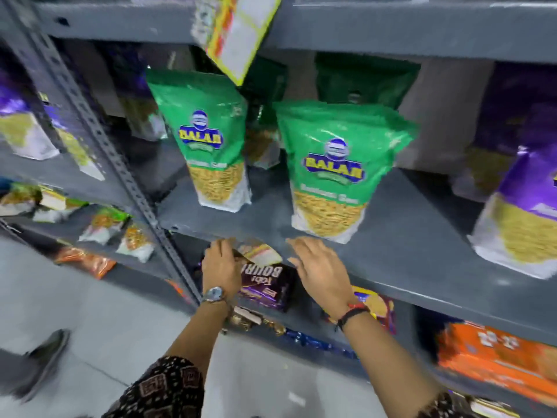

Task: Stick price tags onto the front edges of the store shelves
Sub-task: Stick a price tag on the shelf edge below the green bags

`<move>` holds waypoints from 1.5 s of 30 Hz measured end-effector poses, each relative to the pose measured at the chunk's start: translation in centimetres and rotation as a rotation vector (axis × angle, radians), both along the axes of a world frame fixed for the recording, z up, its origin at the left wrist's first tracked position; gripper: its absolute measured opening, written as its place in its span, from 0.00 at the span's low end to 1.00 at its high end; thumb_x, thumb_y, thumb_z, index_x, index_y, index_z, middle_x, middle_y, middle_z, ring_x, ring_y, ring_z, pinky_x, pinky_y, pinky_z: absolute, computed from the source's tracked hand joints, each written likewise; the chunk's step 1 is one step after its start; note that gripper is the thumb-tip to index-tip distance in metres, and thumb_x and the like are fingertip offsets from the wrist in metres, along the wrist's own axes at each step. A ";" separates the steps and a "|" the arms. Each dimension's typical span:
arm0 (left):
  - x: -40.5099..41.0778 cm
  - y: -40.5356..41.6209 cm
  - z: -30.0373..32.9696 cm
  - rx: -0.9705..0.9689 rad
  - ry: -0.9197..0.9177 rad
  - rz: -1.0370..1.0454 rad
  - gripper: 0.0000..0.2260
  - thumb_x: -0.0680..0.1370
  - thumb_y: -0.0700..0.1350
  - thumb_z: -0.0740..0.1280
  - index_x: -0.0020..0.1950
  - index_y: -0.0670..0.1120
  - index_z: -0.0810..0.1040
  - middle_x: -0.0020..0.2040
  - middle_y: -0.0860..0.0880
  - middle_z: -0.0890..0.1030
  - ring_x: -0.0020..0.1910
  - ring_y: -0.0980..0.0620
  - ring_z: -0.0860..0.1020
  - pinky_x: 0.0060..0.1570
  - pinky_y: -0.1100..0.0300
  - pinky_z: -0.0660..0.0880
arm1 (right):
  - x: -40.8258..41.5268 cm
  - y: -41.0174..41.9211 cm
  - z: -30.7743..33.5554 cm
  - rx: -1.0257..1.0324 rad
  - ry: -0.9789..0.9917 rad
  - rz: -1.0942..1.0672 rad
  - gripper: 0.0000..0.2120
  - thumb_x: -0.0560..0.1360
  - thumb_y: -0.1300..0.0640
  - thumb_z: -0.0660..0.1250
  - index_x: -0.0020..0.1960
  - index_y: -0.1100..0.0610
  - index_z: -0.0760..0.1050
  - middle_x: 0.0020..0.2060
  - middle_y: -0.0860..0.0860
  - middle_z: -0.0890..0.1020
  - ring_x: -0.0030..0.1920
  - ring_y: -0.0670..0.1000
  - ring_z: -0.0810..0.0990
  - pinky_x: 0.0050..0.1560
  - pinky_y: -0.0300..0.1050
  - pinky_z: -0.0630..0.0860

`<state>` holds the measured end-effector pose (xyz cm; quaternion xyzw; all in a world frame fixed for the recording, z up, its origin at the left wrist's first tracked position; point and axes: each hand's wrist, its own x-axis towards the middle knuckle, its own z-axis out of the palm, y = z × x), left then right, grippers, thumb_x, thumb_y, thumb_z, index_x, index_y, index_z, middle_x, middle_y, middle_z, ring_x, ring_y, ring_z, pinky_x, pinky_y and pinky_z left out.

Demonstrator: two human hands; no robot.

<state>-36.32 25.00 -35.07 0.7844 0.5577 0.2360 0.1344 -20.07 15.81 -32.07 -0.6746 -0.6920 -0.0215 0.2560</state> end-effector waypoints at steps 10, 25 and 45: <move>-2.2 6.5 -2.0 0.051 -0.008 -0.275 0.12 0.67 0.29 0.67 0.49 0.36 0.74 0.51 0.33 0.74 0.47 0.34 0.71 0.45 0.44 0.69 | -6.6 7.4 -0.1 -0.199 -0.110 -0.076 0.10 0.65 0.72 0.64 0.45 0.64 0.75 0.42 0.62 0.78 0.43 0.59 0.78 0.34 0.49 0.77; -4.4 7.6 -2.5 0.054 -0.086 -0.653 0.08 0.68 0.25 0.67 0.40 0.35 0.75 0.41 0.36 0.79 0.37 0.39 0.77 0.37 0.47 0.78 | -8.3 4.1 -4.1 -0.001 0.422 -0.261 0.12 0.68 0.75 0.63 0.45 0.62 0.77 0.46 0.59 0.78 0.43 0.49 0.78 0.46 0.29 0.71; -4.1 8.8 -2.1 0.033 -0.040 -0.595 0.10 0.65 0.20 0.65 0.39 0.33 0.76 0.38 0.32 0.77 0.28 0.35 0.75 0.25 0.47 0.77 | -7.9 6.8 -3.7 -0.256 0.158 -0.473 0.04 0.69 0.68 0.69 0.39 0.61 0.76 0.38 0.59 0.81 0.33 0.62 0.80 0.29 0.47 0.76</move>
